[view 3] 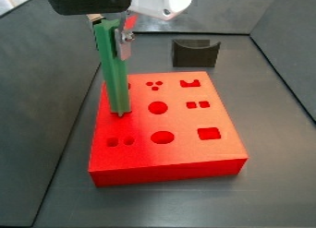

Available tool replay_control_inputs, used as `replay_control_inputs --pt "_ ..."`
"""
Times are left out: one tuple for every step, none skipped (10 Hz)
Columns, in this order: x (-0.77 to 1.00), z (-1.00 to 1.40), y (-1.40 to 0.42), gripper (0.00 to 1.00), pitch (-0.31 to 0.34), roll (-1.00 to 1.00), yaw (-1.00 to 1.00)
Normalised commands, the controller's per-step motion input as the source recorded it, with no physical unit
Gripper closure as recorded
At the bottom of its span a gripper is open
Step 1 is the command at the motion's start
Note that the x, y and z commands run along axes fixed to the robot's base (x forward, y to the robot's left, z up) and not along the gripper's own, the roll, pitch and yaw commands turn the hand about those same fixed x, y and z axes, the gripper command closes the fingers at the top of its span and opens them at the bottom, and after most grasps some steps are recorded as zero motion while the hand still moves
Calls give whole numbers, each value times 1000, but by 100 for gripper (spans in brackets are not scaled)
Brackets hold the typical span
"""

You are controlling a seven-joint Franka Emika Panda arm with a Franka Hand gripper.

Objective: Pick up the star object. Move up. Move to above the board. Insert the star object.
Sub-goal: Insert the star object.

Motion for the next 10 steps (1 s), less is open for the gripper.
replay_control_inputs --pt "83 -74 0 100 0 47 40" --pt "103 -100 0 100 0 49 203" --pt "114 -100 0 100 0 49 223" --pt "74 -91 0 100 0 43 194" --pt "20 -100 0 100 0 51 180" --pt "0 -57 0 100 0 56 131" --pt "0 -37 -20 100 -4 50 71" --pt "0 -77 -54 100 -36 64 0" --pt "0 -140 -77 100 -97 101 -29" --pt "0 -171 -63 100 -130 114 -91"
